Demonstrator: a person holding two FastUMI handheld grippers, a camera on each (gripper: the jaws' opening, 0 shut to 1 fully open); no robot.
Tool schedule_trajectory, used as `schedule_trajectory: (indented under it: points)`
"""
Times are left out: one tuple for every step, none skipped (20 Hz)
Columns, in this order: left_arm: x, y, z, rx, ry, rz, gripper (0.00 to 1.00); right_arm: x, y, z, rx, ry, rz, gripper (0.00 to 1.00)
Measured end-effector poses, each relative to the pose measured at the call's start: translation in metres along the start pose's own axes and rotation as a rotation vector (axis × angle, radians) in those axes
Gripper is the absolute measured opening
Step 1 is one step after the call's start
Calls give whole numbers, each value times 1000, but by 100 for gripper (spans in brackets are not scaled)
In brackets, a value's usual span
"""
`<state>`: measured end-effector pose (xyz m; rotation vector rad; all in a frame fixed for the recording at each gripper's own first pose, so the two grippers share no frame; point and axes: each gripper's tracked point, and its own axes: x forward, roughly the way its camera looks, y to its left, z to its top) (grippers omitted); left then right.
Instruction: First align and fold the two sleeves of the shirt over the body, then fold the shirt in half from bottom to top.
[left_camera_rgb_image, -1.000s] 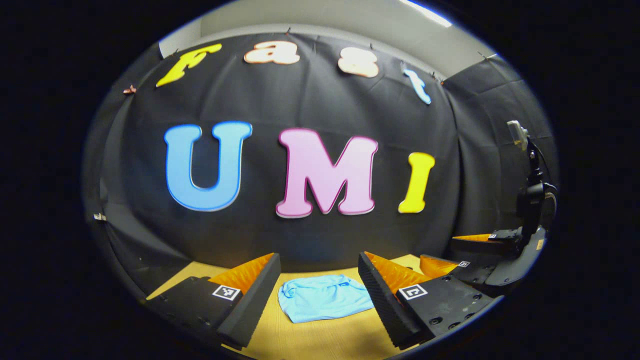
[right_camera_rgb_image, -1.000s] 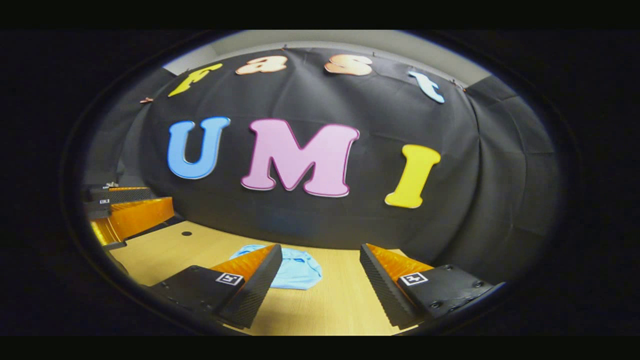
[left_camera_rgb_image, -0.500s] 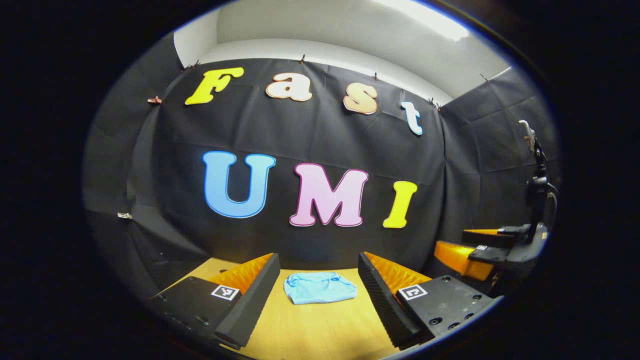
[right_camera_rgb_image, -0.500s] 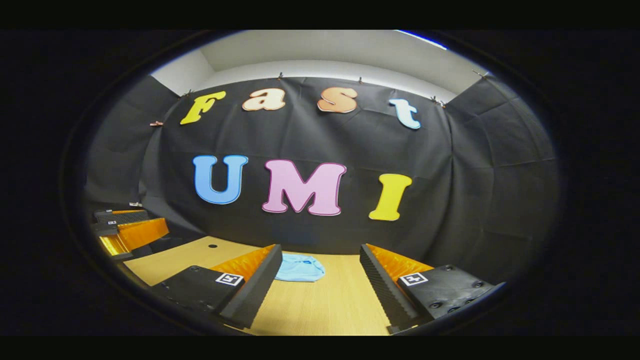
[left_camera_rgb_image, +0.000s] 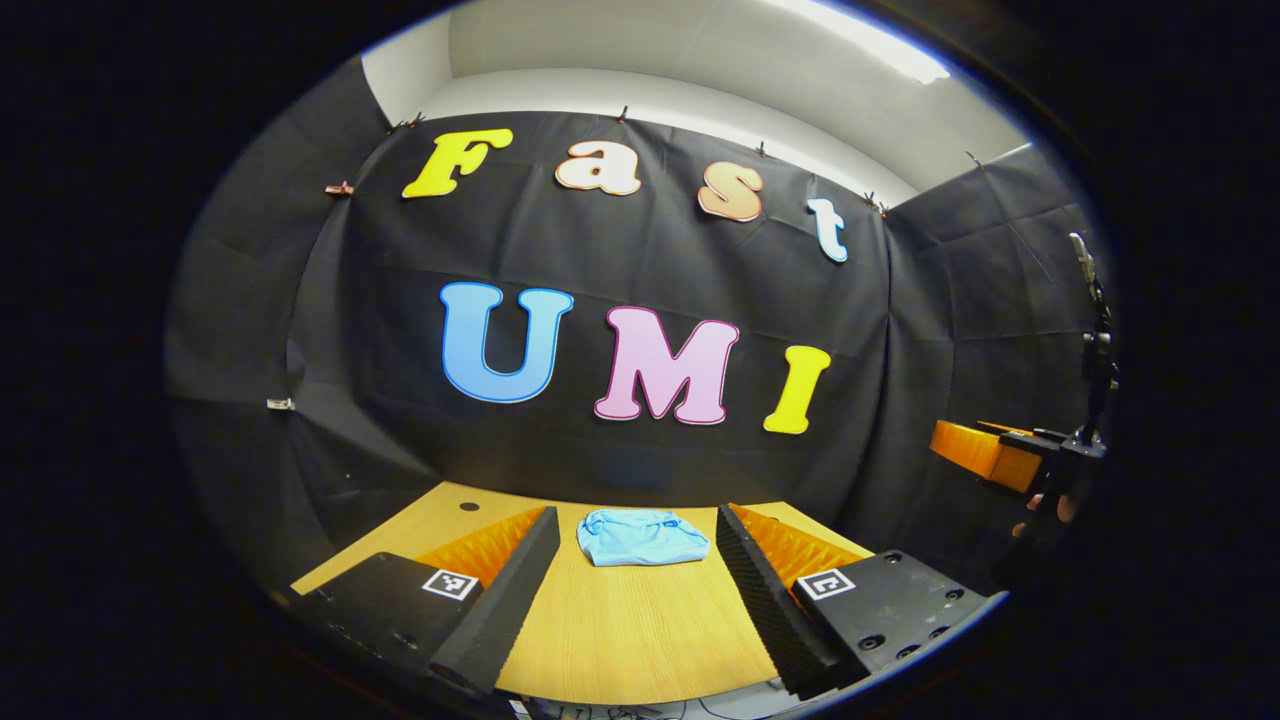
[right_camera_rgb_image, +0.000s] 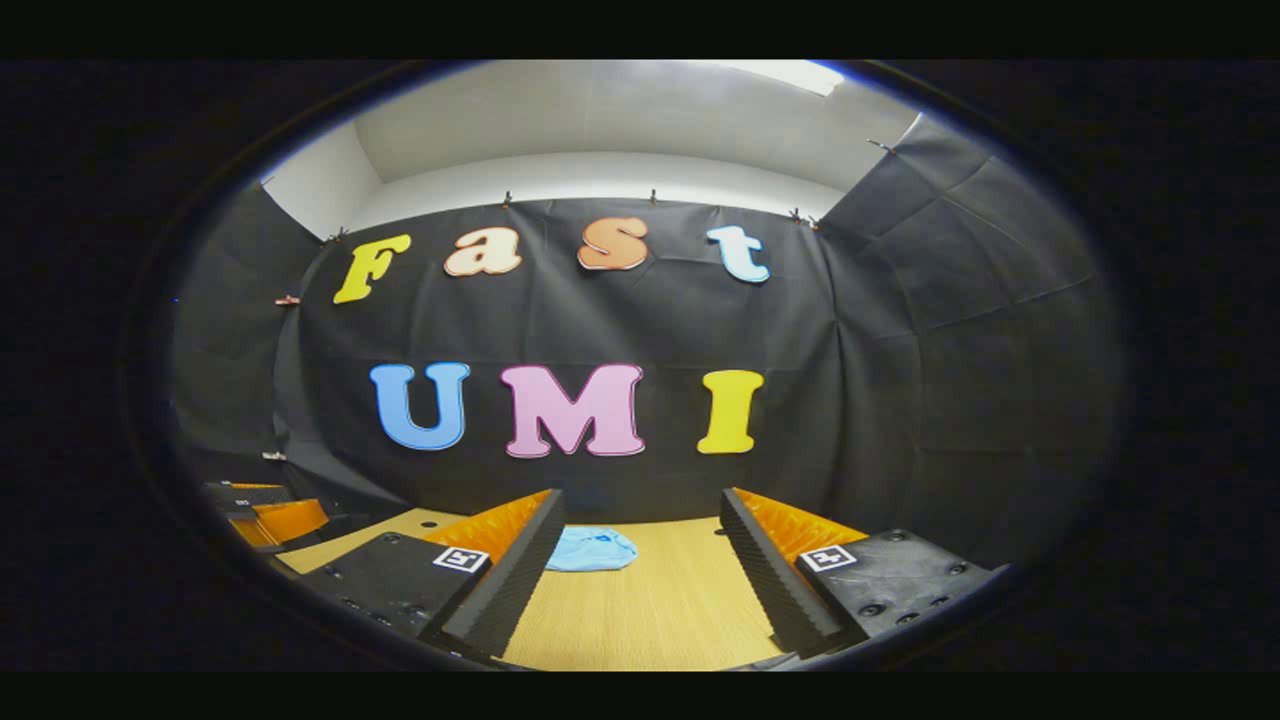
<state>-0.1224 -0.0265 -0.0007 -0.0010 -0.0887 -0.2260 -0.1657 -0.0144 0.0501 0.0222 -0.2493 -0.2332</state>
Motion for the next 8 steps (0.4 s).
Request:
schedule_trajectory:
  points:
    - [-1,2,4,8,-11,3,100,-2,1,-3,-15,-2,-1,96]
    - [-1,3,7,13,-23,2,100,-2,5,-7,-22,3,8,96]
    - [-1,5,10,18,-32,3,100,-1,13,-8,-24,4,21,96]
    - [0,5,8,26,-34,6,100,0,18,-7,-20,1,30,96]
    - [-1,6,9,35,-33,8,100,-1,21,-3,-14,-11,37,96]
    - [-1,6,10,44,-36,6,100,-1,24,0,-15,-20,43,96]
    - [-1,5,11,49,-37,2,100,-2,26,2,-21,-27,49,96]
    - [1,5,12,52,-40,-4,100,-2,29,2,-30,-34,57,96]
